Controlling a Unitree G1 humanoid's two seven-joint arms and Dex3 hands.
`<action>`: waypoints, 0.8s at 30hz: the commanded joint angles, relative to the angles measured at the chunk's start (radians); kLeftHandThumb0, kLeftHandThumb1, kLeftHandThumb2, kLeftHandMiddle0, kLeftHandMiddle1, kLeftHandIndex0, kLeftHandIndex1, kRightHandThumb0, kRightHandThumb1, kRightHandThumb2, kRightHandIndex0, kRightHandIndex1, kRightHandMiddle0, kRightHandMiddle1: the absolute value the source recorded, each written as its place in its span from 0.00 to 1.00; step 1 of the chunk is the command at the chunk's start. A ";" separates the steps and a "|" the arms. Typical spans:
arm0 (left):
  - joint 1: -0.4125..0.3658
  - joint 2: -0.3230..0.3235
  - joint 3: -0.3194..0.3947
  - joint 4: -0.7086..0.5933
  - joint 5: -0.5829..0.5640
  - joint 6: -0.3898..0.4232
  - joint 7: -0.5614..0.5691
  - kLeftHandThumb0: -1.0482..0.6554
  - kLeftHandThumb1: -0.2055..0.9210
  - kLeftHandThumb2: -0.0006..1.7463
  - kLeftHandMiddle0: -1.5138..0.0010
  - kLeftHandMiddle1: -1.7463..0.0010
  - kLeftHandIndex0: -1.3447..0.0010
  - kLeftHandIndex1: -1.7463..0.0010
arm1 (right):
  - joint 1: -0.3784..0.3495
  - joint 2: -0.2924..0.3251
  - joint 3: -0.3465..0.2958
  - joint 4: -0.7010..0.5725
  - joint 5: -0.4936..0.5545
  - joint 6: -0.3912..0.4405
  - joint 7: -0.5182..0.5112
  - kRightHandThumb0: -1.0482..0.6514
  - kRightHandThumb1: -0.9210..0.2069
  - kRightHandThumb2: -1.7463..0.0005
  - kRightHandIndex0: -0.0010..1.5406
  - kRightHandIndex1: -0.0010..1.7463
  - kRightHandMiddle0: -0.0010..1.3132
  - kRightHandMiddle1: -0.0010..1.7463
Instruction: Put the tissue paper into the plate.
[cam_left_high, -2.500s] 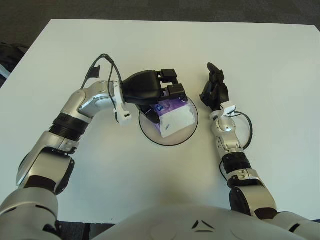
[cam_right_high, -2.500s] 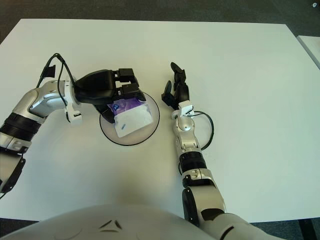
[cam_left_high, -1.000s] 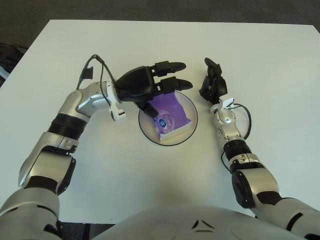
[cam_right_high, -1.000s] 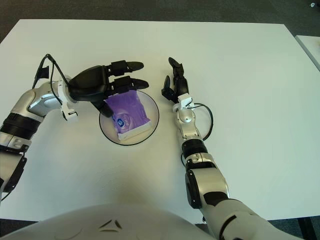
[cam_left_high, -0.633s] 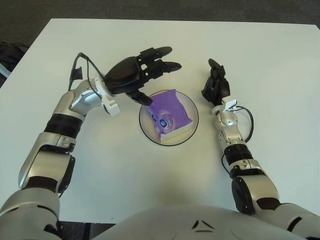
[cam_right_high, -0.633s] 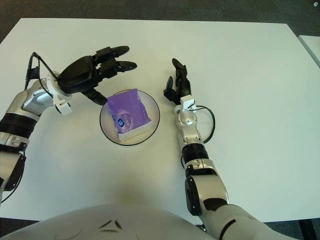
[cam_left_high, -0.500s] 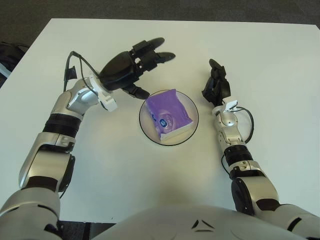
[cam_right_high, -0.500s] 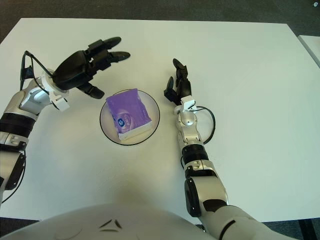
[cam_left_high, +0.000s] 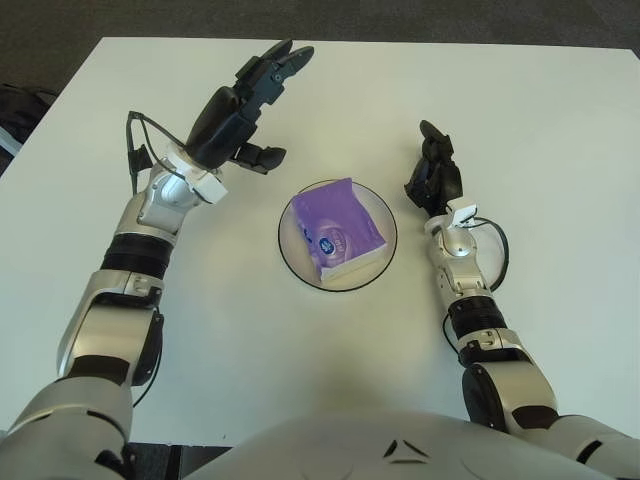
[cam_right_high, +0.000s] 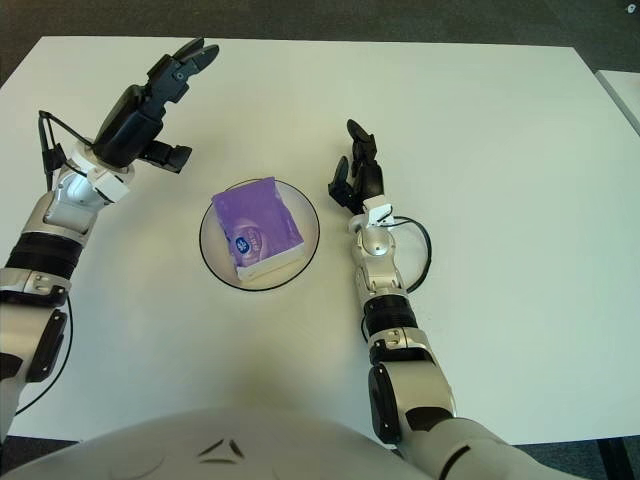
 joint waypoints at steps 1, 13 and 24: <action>0.049 -0.011 0.032 -0.003 -0.045 0.079 -0.018 0.17 1.00 0.60 0.92 0.96 1.00 0.88 | 0.166 0.012 0.002 0.084 0.008 0.160 0.008 0.17 0.00 0.44 0.10 0.01 0.00 0.23; 0.083 -0.049 0.073 -0.044 -0.063 0.276 -0.001 0.08 1.00 0.65 0.92 0.97 1.00 0.83 | 0.189 0.011 0.007 0.043 0.007 0.183 0.013 0.16 0.00 0.43 0.10 0.01 0.00 0.21; 0.115 -0.102 0.083 -0.046 -0.054 0.330 0.029 0.08 1.00 0.64 0.92 0.97 1.00 0.78 | 0.203 0.011 0.011 0.020 0.004 0.198 0.013 0.16 0.00 0.43 0.10 0.01 0.00 0.21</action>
